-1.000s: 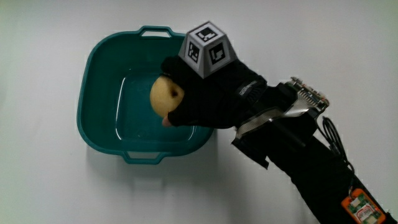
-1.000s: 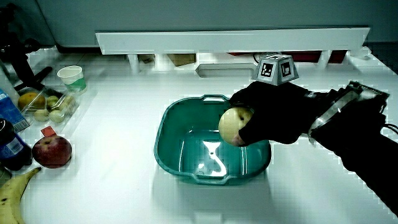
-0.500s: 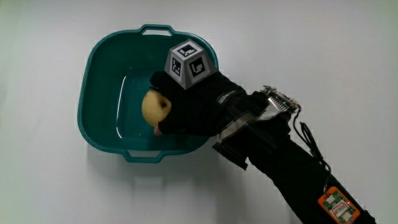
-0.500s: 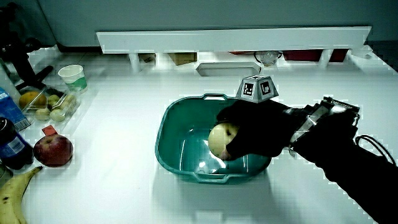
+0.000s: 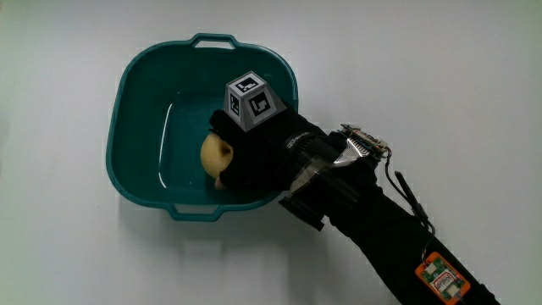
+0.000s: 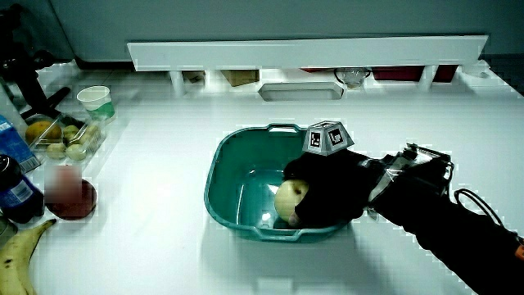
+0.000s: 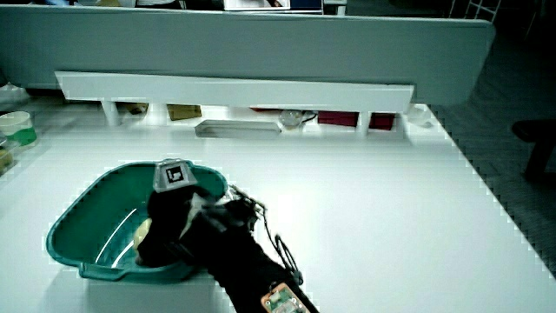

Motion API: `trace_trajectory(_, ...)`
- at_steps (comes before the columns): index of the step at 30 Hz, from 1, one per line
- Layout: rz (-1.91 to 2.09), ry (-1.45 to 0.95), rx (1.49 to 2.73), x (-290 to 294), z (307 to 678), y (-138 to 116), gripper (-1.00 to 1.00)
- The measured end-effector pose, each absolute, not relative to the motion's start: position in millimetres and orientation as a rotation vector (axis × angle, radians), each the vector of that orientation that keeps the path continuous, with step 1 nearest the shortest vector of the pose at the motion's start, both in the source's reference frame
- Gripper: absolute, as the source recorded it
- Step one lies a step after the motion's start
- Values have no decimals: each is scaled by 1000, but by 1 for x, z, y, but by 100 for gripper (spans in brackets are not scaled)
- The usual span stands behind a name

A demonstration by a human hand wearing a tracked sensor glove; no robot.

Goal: Place pear into plate

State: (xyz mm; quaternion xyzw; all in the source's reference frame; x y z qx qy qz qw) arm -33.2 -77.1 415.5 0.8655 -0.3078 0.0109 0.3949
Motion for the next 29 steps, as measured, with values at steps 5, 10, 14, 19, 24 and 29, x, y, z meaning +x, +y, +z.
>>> trace_trajectory(5, 12, -778, 2169, -35, 419, -77, 0)
trace_trajectory(10, -3, -726, 2138, -33, 426, -80, 0)
trace_trajectory(14, -19, -721, 2119, -32, 428, -79, -7)
trace_trajectory(19, 69, -702, 2102, -24, 427, -82, -40)
trace_trajectory(24, 139, -703, 2106, -13, 406, -82, -73)
trace_trajectory(29, 135, -729, 2137, 1, 387, -71, -100)
